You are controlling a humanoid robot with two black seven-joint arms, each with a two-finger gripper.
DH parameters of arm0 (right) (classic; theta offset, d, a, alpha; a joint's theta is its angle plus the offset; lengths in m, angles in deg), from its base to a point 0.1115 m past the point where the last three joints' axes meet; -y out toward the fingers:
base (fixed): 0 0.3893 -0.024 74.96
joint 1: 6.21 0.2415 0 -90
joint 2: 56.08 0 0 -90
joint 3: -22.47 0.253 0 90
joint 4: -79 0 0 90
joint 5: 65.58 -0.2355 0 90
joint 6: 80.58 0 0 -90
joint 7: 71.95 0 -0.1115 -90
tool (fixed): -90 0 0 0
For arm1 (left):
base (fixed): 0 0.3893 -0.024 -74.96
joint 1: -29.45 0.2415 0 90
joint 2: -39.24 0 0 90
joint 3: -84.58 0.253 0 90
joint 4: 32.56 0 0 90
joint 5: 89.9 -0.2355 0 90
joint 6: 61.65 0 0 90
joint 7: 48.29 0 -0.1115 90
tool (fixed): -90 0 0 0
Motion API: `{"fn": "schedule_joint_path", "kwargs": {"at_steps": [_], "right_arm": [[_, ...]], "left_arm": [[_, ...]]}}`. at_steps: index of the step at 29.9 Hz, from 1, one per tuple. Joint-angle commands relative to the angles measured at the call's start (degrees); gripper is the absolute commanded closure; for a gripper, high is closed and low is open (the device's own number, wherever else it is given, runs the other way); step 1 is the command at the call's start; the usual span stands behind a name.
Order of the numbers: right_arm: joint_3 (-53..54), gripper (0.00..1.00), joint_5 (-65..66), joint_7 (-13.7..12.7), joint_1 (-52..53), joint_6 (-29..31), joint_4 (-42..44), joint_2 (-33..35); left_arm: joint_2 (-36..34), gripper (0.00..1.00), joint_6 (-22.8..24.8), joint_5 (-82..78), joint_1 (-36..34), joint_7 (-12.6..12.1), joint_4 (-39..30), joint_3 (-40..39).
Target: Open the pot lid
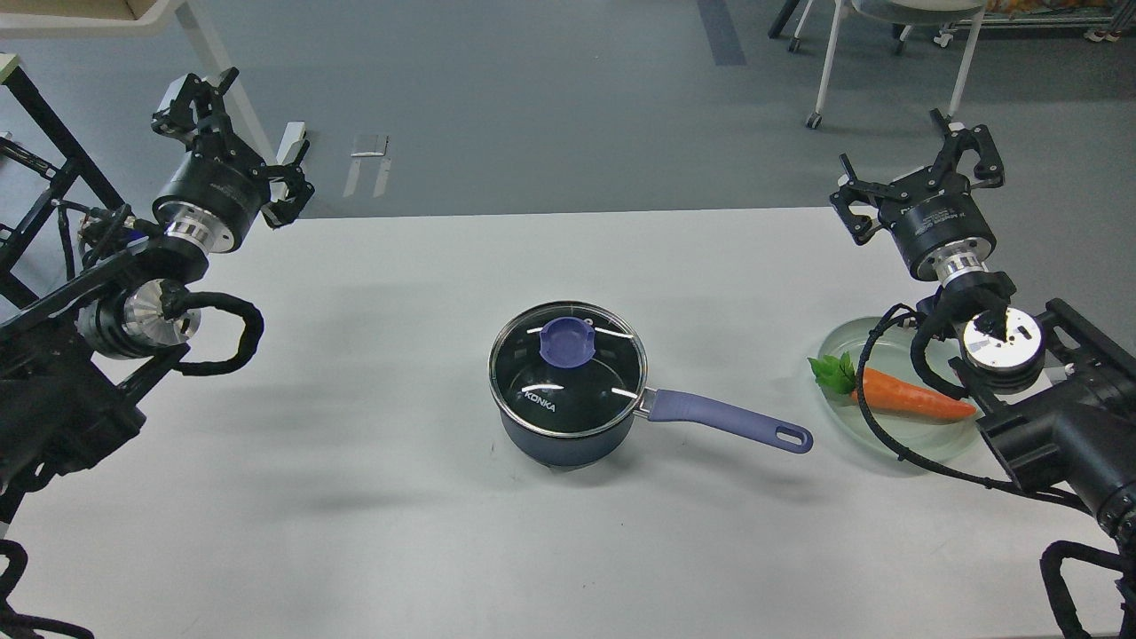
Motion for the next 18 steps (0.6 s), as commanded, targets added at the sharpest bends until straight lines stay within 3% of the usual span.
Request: {"fn": "schedule_joint_path", "kwargs": {"at_steps": [1, 11, 18], "right_arm": [[0.03, 0.0, -0.02, 0.08, -0.03, 0.09, -0.42, 0.12], [-0.67, 0.0, 0.24, 0.0, -0.38, 0.09, -3.49, 1.26], [-4.72, 0.0, 5.5, 0.0, 0.94, -1.05, -7.18, 10.13]], "left_arm": [[0.0, 0.0, 0.08, -0.06, 0.02, 0.16, -0.12, 0.38], [-1.5, 0.0, -0.01, 0.03, 0.02, 0.25, -0.12, 0.38], [-2.46, 0.0, 0.08, -0.06, 1.51, -0.19, -0.21, 0.82]]}}
